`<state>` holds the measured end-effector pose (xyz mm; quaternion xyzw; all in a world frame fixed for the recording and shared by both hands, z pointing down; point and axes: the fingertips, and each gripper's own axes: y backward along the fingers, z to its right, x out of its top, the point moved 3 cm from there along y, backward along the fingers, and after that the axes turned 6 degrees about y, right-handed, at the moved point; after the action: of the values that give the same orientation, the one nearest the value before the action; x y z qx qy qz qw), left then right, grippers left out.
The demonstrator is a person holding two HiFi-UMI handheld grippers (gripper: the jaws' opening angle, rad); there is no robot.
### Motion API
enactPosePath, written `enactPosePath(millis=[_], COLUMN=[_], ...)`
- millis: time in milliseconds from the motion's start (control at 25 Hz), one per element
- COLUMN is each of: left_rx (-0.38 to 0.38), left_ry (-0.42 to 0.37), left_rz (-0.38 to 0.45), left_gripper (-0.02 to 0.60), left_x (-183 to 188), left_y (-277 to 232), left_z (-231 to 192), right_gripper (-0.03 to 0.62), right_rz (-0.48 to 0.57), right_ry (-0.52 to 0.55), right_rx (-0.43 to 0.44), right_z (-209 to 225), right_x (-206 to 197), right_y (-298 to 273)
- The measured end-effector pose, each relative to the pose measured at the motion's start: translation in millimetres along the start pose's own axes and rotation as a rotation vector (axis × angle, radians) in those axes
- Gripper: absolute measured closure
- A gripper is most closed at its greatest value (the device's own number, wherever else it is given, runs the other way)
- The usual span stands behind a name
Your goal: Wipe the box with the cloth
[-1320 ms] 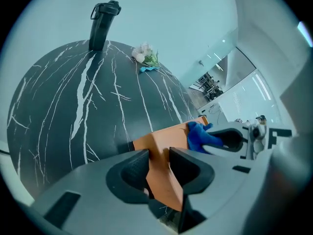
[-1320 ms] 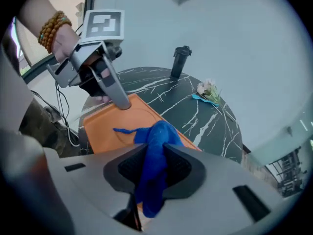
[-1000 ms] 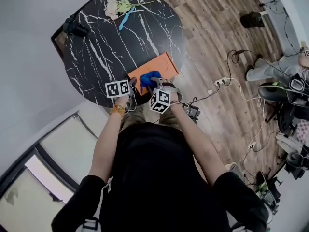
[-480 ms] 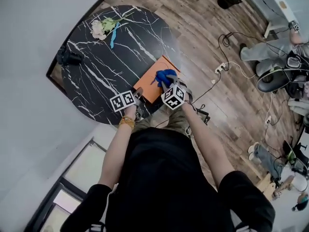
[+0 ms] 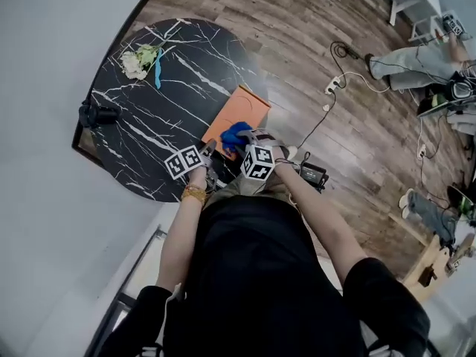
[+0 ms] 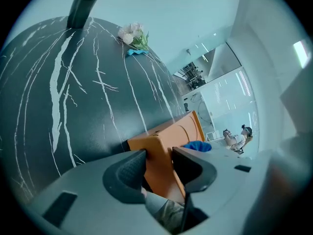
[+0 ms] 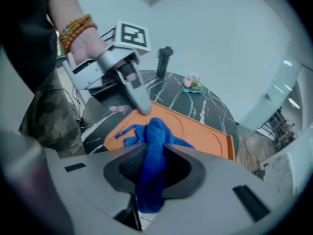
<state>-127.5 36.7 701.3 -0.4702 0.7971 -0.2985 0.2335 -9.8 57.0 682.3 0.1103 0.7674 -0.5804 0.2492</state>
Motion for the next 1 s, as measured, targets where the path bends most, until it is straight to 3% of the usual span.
enactPosePath(millis=[160, 280, 440, 640, 760, 840, 880, 920, 1000], left_rx=[0.001, -0.001, -0.003, -0.001, 0.027, 0.005, -0.041, -0.107, -0.238], left_ry=[-0.002, 0.001, 0.008, 0.018, -0.019, -0.119, -0.202, -0.316, -0.598], left_rz=[-0.001, -0.001, -0.001, 0.009, 0.018, 0.062, 0.104, 0.146, 0.196], left_gripper=[0.41, 0.41, 0.41, 0.41, 0.411, 0.41, 0.354, 0.31, 0.308], left_x=[-0.5, -0.2, -0.4, 0.5, 1.8, 8.6, 14.2, 19.5, 26.4], left_y=[0.2, 0.4, 1.2, 0.7, 3.4, 15.8, 25.7, 36.2, 53.6], left_z=[0.2, 0.4, 0.3, -2.0, 1.3, 11.6, 20.8, 33.0, 60.5], right_gripper=[0.517, 0.517, 0.519, 0.517, 0.519, 0.519, 0.519, 0.519, 0.519], right_rz=[-0.05, -0.069, -0.056, 0.02, 0.023, 0.033, 0.052, 0.078, 0.124], right_ry=[-0.27, -0.371, -0.311, -0.107, -0.064, -0.122, -0.156, -0.182, -0.201], right_rx=[-0.12, -0.174, -0.184, -0.044, 0.036, 0.068, 0.057, 0.04, 0.029], right_z=[72.8, 97.4, 65.4, -17.7, -33.9, -25.2, -18.9, -13.7, -11.7], right_x=[-52.2, -67.3, -45.4, 13.5, 28.1, 32.0, 36.8, 44.1, 63.4], right_y=[18.2, 28.5, 21.5, 2.2, -2.0, 7.0, 14.8, 23.0, 32.2])
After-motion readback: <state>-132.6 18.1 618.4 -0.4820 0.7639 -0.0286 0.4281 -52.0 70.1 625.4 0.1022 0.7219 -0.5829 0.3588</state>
